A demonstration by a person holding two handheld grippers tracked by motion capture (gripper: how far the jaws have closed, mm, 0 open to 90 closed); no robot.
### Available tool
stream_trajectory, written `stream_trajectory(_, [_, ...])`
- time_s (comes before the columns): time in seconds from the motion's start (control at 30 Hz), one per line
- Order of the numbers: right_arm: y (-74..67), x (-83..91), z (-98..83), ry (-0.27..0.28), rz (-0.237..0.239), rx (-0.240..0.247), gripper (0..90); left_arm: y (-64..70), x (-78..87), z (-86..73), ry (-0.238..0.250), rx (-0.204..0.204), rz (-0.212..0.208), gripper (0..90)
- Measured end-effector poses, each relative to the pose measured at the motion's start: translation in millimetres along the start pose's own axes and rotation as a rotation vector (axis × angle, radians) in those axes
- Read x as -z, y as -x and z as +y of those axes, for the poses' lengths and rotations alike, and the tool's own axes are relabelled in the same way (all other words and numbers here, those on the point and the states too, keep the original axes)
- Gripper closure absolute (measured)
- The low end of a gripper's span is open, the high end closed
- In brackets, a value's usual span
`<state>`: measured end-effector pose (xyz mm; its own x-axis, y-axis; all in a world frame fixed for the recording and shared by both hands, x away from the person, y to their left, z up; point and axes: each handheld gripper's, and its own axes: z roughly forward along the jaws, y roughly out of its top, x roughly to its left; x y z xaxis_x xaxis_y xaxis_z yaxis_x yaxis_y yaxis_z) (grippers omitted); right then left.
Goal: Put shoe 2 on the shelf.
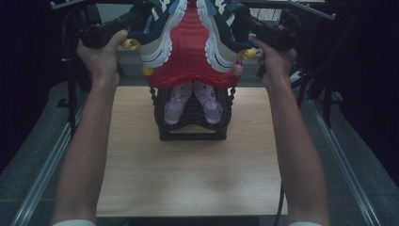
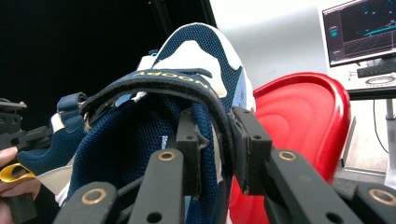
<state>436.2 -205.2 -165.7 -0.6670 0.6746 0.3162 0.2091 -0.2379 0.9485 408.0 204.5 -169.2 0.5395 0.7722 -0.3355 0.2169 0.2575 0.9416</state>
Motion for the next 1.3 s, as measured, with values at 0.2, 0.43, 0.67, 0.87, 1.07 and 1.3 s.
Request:
stream_trajectory(0.2, [-3.2,-11.7,-4.5,-0.014,-0.036,0.02,73.9,4.8,-8.5,-6.1,-0.003,-0.018,0.025,74.6])
stream_trajectory(0.43, [-1.6,-19.9,-12.0,-0.041,-0.089,0.059,73.8,7.6,-16.8,-13.3,-0.001,-0.033,0.049,74.4])
stream_trajectory(0.67, [-1.8,-25.4,-16.0,-0.054,-0.132,0.092,73.7,8.1,-24.5,-19.4,-0.006,-0.069,0.095,74.4])
stream_trajectory(0.87, [-2.2,-27.8,-18.5,-0.062,-0.141,0.101,73.7,10.4,-28.9,-23.3,-0.009,-0.088,0.114,74.4])
stream_trajectory(1.07, [-6.5,-31.6,-21.0,-0.085,-0.182,0.147,73.6,11.2,-30.3,-26.2,-0.005,-0.097,0.129,74.4])
stream_trajectory(1.3, [-9.1,-37.3,-23.8,-0.106,-0.226,0.187,73.3,14.3,-36.9,-32.7,-0.021,-0.127,0.155,74.2])
